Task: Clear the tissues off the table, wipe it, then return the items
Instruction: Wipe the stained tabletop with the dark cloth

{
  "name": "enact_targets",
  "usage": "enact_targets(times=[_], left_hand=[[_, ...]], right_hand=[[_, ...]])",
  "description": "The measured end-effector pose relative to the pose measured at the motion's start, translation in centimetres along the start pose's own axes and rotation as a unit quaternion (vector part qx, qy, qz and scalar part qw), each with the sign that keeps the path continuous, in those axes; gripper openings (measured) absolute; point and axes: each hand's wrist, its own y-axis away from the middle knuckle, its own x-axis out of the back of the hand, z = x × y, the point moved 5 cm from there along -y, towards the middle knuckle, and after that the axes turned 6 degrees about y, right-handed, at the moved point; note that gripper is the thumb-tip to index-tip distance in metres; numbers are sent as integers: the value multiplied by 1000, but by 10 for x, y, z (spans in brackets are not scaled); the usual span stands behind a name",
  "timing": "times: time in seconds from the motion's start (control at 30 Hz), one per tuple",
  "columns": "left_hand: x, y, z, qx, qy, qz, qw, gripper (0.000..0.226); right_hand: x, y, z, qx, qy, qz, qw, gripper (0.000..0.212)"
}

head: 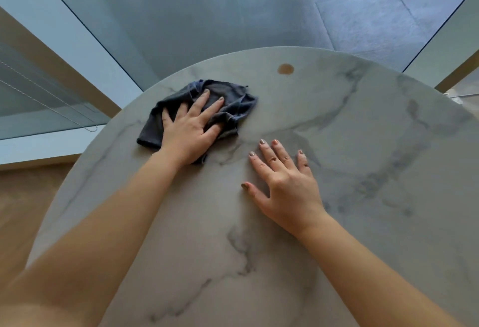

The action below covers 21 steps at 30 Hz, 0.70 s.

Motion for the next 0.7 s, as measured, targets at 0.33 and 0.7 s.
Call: enact_targets(times=[0.33, 0.7], left_hand=[[-20, -73, 115, -31, 29, 1, 999, 49], [-15, -55, 107, -150, 12, -1, 989, 50]], right_hand=[[5, -1, 75, -116, 49, -17, 992, 61], [7, 1, 78, -102, 45, -15, 994, 59]])
